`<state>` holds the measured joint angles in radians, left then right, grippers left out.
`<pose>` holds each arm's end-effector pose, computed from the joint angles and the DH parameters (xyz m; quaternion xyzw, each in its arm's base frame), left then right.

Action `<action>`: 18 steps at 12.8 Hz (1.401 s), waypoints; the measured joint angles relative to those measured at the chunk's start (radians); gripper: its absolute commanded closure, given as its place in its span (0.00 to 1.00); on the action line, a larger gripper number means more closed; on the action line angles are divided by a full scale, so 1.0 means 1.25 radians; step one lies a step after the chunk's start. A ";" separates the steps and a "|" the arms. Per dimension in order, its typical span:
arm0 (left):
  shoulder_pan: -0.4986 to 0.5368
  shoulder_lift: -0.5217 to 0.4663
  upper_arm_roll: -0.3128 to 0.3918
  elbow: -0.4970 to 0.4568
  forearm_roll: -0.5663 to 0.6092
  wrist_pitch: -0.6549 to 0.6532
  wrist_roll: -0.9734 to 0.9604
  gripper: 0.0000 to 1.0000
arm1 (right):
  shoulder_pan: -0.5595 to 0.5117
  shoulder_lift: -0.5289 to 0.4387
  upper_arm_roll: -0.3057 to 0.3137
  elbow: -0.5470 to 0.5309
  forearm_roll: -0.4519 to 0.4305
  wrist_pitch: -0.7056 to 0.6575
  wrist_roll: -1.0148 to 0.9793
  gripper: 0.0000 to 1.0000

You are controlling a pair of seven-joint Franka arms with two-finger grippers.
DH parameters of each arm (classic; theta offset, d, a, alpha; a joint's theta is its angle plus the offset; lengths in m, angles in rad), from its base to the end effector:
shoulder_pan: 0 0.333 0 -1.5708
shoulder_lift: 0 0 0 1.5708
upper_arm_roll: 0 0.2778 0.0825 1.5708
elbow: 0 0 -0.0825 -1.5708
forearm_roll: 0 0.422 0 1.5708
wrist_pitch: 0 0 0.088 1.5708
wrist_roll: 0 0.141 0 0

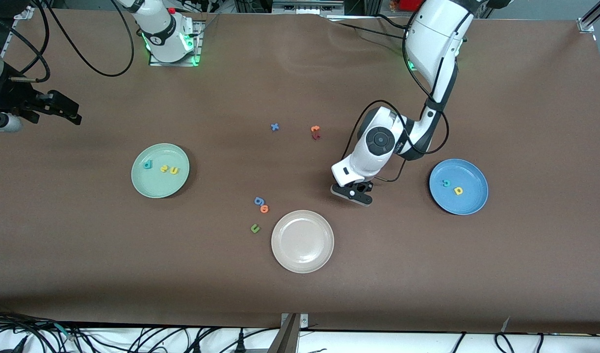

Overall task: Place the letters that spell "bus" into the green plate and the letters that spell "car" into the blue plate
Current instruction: 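Carry the cyan 1 to the blue plate and open the left gripper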

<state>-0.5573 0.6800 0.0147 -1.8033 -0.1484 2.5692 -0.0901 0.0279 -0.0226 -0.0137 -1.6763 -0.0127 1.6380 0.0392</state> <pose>0.5669 -0.3420 0.0809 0.9844 -0.1664 0.0290 0.0498 0.5893 0.0066 0.5175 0.9999 -0.0120 -0.0077 0.0064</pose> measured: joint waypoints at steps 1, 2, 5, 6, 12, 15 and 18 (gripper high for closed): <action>0.000 0.000 0.006 0.001 0.000 0.000 0.001 0.99 | 0.000 0.000 0.000 0.000 0.000 0.000 0.000 0.00; 0.000 -0.001 0.015 0.005 0.000 0.001 0.003 0.99 | -0.001 0.000 0.000 0.000 0.000 0.000 0.000 0.00; 0.010 -0.015 0.054 0.018 0.000 -0.010 0.081 0.97 | -0.004 0.001 0.000 0.000 0.000 0.000 0.000 0.00; 0.022 -0.027 0.062 0.019 0.000 -0.034 0.116 0.97 | -0.003 0.001 0.000 0.000 0.000 0.000 0.000 0.00; 0.150 -0.142 0.070 -0.009 0.000 -0.254 0.337 0.94 | -0.003 0.001 0.001 0.008 0.000 0.001 -0.001 0.00; 0.215 -0.192 0.082 -0.048 0.000 -0.346 0.421 0.94 | -0.003 0.000 0.001 0.012 0.000 0.000 -0.001 0.00; 0.255 -0.201 0.115 -0.089 0.001 -0.380 0.477 0.85 | -0.003 0.000 0.001 0.012 0.000 -0.001 -0.001 0.00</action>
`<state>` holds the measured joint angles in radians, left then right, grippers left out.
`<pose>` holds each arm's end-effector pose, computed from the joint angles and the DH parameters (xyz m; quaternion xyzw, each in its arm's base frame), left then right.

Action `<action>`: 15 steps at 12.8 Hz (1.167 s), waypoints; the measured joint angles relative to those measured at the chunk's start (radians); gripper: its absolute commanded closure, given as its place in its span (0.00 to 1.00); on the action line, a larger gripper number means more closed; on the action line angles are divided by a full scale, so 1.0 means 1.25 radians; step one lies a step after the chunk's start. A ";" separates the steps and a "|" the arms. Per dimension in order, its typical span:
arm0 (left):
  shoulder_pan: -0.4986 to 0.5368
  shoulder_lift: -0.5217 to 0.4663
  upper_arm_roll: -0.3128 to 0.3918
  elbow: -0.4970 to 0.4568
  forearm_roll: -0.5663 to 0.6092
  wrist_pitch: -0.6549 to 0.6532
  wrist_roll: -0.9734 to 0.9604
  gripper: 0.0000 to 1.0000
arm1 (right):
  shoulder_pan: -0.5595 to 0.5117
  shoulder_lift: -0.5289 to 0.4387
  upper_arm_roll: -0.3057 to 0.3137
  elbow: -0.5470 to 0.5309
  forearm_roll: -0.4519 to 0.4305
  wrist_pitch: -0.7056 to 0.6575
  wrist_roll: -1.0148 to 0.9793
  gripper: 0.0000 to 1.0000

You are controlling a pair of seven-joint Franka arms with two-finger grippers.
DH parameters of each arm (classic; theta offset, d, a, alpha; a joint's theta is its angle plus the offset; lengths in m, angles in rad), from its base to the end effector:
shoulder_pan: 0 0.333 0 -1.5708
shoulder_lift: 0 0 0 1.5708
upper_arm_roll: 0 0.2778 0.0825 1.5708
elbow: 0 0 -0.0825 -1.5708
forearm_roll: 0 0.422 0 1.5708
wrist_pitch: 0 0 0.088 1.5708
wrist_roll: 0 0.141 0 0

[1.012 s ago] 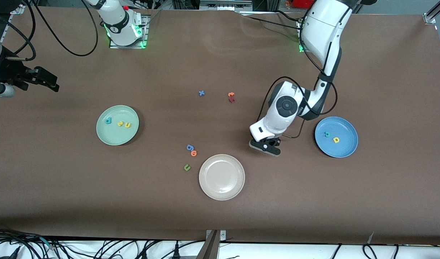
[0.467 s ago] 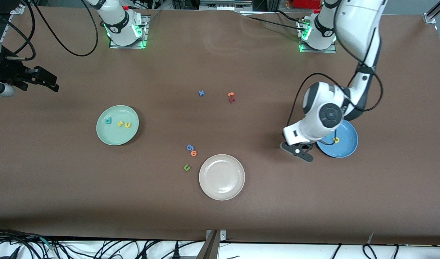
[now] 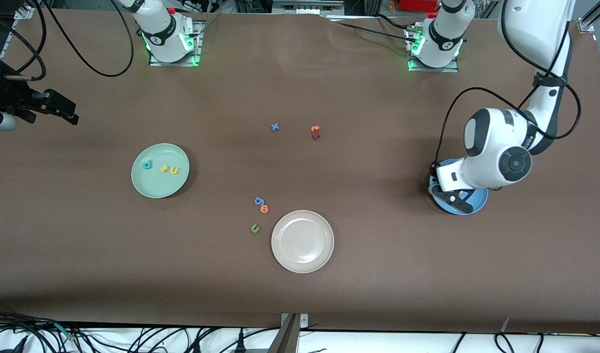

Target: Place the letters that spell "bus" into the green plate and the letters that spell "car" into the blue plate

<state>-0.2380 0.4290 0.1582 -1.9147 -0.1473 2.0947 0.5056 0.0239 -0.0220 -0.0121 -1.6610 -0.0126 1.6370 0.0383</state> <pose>0.5996 -0.0566 0.1605 0.9613 -0.2466 -0.1121 0.0502 0.5907 0.0052 0.5249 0.9999 -0.0128 -0.0008 0.0062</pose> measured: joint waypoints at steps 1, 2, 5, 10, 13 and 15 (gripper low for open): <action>0.009 0.000 0.009 -0.016 0.000 0.000 0.006 0.81 | 0.000 0.000 0.000 0.000 0.000 0.000 0.000 0.00; 0.017 0.000 0.012 -0.027 0.000 0.000 0.007 0.78 | 0.000 0.000 0.000 0.000 0.000 -0.001 0.000 0.00; 0.022 0.002 0.018 -0.045 0.000 0.005 0.008 0.72 | 0.002 0.000 0.008 0.000 0.000 -0.004 0.000 0.00; 0.022 0.006 0.018 -0.037 0.002 0.044 0.008 0.00 | 0.004 -0.003 0.021 0.002 0.000 -0.041 0.001 0.00; 0.022 -0.056 0.012 0.010 0.110 0.046 0.009 0.00 | 0.004 -0.007 0.022 0.003 0.000 -0.046 0.001 0.00; 0.021 -0.107 -0.012 0.027 0.132 0.045 0.008 0.00 | 0.004 -0.007 0.022 0.003 -0.004 -0.029 0.001 0.00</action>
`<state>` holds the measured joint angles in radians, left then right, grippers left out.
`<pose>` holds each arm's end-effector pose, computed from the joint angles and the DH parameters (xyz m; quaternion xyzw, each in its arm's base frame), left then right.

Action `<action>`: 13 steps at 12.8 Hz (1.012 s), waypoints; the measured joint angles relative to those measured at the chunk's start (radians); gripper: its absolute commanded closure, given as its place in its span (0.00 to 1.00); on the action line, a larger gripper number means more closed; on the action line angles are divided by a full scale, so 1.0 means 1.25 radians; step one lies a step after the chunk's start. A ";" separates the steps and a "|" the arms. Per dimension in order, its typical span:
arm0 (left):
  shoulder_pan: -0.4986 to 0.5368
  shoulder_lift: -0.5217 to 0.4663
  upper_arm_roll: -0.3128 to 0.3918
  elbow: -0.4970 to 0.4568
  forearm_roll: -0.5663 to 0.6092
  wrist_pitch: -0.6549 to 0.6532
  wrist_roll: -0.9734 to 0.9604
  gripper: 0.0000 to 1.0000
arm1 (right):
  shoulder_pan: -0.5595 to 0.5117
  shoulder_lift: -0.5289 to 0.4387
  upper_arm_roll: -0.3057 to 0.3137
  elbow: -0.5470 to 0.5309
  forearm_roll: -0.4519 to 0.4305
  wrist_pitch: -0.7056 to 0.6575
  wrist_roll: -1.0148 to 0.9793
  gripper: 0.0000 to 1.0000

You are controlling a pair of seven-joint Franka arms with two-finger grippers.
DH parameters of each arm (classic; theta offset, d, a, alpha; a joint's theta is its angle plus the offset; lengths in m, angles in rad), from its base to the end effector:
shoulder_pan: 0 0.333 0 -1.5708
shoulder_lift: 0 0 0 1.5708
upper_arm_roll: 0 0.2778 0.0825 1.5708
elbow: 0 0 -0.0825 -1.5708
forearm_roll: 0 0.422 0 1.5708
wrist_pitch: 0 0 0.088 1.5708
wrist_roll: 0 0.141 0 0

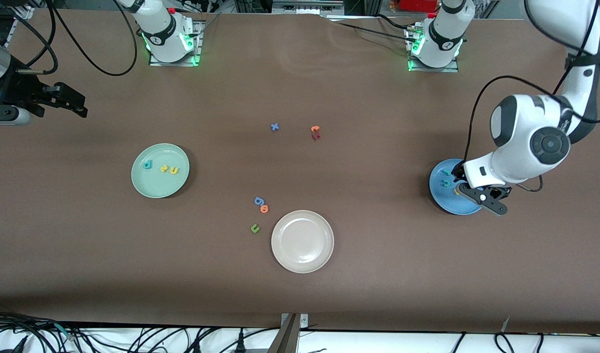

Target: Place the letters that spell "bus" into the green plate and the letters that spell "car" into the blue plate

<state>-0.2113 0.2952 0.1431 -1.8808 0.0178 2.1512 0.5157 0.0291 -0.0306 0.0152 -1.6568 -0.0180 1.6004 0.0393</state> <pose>0.6370 -0.0432 0.2613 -0.9550 0.2951 0.0170 0.0250 0.5838 0.0235 0.5290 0.9999 0.0029 -0.0125 0.0098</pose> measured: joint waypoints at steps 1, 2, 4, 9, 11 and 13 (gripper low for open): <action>0.000 -0.019 -0.007 0.003 0.001 0.004 0.000 0.00 | 0.000 0.000 0.000 0.000 -0.002 0.008 0.000 0.00; 0.000 -0.031 -0.011 0.007 0.001 0.022 0.000 0.00 | 0.000 0.002 0.000 0.000 -0.002 0.022 0.000 0.00; 0.000 -0.041 -0.018 0.011 0.001 0.085 -0.009 0.00 | -0.001 0.007 -0.003 0.000 -0.002 0.037 0.000 0.00; 0.000 -0.074 -0.021 0.026 0.001 0.112 -0.255 0.00 | -0.001 0.010 -0.003 0.000 -0.002 0.038 0.001 0.00; -0.001 -0.107 -0.024 0.044 0.001 0.078 -0.373 0.00 | -0.001 0.010 -0.003 0.000 -0.002 0.034 0.001 0.00; 0.000 -0.135 -0.025 0.089 -0.009 -0.040 -0.430 0.00 | -0.001 0.009 -0.003 0.000 -0.002 0.027 0.016 0.00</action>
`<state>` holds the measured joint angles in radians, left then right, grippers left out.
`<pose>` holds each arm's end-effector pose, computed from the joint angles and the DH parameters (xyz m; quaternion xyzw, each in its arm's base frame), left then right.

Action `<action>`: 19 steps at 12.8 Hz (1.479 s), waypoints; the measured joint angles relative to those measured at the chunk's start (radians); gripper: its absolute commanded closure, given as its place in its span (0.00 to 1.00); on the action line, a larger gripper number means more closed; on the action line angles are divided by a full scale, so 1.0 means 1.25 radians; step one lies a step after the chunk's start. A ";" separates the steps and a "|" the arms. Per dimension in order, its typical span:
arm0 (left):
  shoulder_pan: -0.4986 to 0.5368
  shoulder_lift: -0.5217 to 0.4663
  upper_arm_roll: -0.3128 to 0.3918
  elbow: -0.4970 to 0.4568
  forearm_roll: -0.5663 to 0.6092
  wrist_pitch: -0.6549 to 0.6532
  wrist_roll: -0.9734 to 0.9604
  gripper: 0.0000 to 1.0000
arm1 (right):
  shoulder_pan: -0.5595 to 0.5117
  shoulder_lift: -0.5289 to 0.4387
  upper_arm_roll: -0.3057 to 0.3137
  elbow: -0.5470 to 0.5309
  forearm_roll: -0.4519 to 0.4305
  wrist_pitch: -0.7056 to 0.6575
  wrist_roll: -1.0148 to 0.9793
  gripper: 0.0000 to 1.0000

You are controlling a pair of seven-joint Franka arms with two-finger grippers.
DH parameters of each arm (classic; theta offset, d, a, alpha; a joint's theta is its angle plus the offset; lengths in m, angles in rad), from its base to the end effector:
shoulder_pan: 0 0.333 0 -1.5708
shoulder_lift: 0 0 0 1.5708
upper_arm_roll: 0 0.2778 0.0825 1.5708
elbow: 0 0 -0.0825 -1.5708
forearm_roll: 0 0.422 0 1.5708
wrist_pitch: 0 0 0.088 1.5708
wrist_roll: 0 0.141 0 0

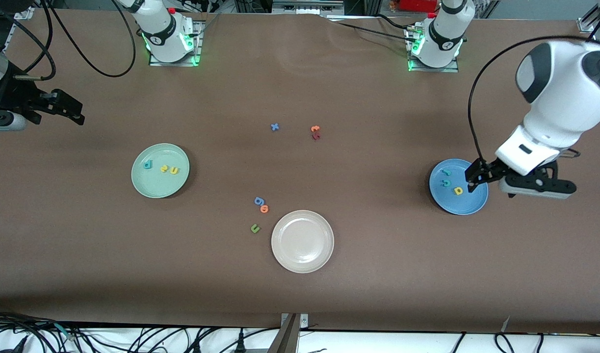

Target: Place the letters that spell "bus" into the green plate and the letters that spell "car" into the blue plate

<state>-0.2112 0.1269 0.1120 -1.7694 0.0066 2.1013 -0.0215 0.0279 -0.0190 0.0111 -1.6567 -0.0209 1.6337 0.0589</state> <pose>0.6546 -0.0665 0.4217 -0.9938 0.0412 -0.1031 0.0038 0.5909 0.0203 0.5251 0.9999 -0.0093 -0.0015 0.0106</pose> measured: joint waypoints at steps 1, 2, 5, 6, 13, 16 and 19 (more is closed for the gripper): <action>0.001 -0.014 0.000 0.022 -0.009 -0.045 -0.009 0.00 | 0.000 0.000 0.000 0.000 0.000 -0.002 0.025 0.00; 0.002 -0.032 0.000 0.036 -0.011 -0.077 -0.012 0.00 | 0.000 0.000 0.000 0.000 0.000 -0.002 0.045 0.00; 0.025 -0.101 0.000 0.041 -0.012 -0.158 -0.019 0.00 | 0.000 0.000 0.000 0.000 0.000 -0.003 0.053 0.00; 0.045 -0.117 -0.008 0.039 -0.012 -0.174 -0.021 0.00 | 0.000 0.000 0.000 0.000 0.000 -0.003 0.053 0.00; 0.165 -0.161 -0.121 -0.007 -0.013 -0.229 -0.171 0.00 | 0.000 0.000 0.000 0.000 0.000 -0.004 0.053 0.00; 0.181 -0.199 -0.150 -0.017 -0.020 -0.230 -0.195 0.00 | 0.000 0.000 0.000 0.000 0.000 -0.004 0.053 0.00; 0.199 -0.232 -0.164 -0.035 -0.020 -0.240 -0.198 0.00 | 0.000 0.000 0.002 0.000 0.000 -0.004 0.053 0.00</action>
<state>0.0376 -0.1627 -0.0929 -1.8128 -0.0187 1.8016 -0.2687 0.0282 -0.0192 0.0130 -1.6569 -0.0209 1.6287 0.1253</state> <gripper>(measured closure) 0.000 0.000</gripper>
